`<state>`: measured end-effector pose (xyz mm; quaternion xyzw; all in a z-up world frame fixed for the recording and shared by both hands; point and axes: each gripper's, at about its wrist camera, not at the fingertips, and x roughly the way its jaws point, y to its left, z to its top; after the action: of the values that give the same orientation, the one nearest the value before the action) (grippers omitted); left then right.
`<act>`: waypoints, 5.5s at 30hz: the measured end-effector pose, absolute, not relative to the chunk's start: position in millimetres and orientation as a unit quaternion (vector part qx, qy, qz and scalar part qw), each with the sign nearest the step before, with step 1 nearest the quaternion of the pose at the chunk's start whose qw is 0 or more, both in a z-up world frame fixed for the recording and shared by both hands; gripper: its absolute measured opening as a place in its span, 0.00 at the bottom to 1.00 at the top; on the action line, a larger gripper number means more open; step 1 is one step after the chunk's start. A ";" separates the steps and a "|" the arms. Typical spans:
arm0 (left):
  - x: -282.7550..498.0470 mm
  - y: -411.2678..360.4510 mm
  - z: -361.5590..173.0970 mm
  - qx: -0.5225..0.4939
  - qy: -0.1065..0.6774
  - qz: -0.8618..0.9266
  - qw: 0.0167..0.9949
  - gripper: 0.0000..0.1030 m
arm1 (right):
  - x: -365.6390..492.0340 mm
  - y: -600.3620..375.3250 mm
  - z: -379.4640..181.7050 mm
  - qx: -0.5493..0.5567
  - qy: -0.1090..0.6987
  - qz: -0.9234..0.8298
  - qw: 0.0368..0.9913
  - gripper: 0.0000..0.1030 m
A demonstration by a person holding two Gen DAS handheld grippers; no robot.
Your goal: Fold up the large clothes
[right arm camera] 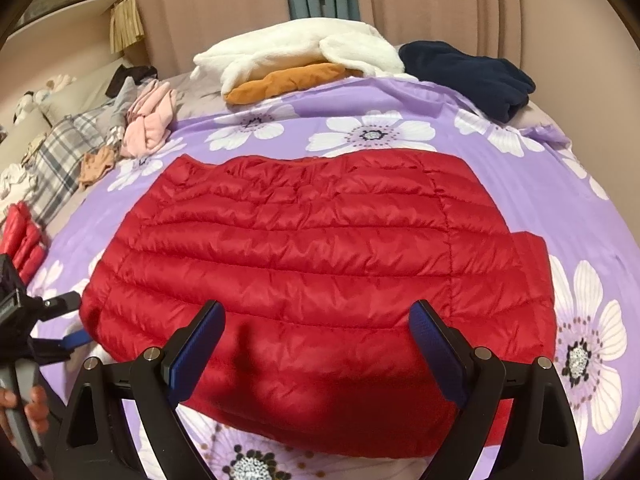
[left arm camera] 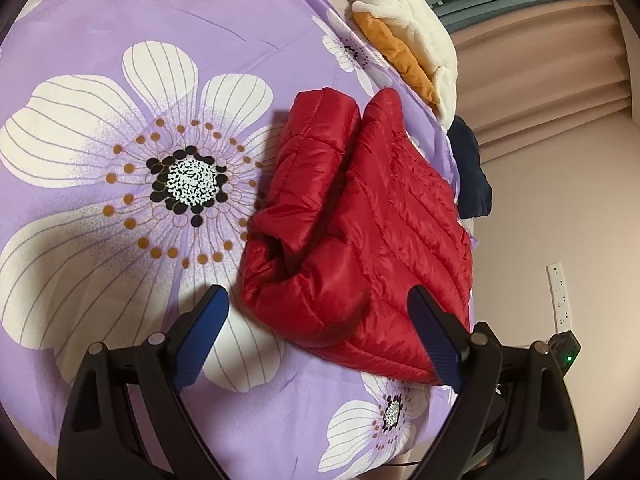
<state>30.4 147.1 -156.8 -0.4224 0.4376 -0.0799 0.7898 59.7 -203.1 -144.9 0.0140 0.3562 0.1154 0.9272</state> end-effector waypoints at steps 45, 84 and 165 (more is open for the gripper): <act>123.9 137.5 -174.9 -0.421 0.477 -0.134 0.760 0.99 | 107.4 -164.0 -143.1 -0.026 0.338 0.177 0.924 0.90; 125.1 87.6 -116.2 -0.280 0.459 -0.128 0.834 0.66 | 133.2 -157.9 -174.6 -0.031 0.367 0.173 0.913 0.90; 169.0 -147.3 -65.0 -0.072 0.478 -0.209 0.850 0.52 | 81.8 -288.7 -180.8 0.112 0.349 0.130 0.921 0.89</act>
<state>169.0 -147.3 -65.0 -0.0718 0.4780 -0.2087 0.8502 81.8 -288.7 -180.8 0.1124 0.3490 0.1298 0.9213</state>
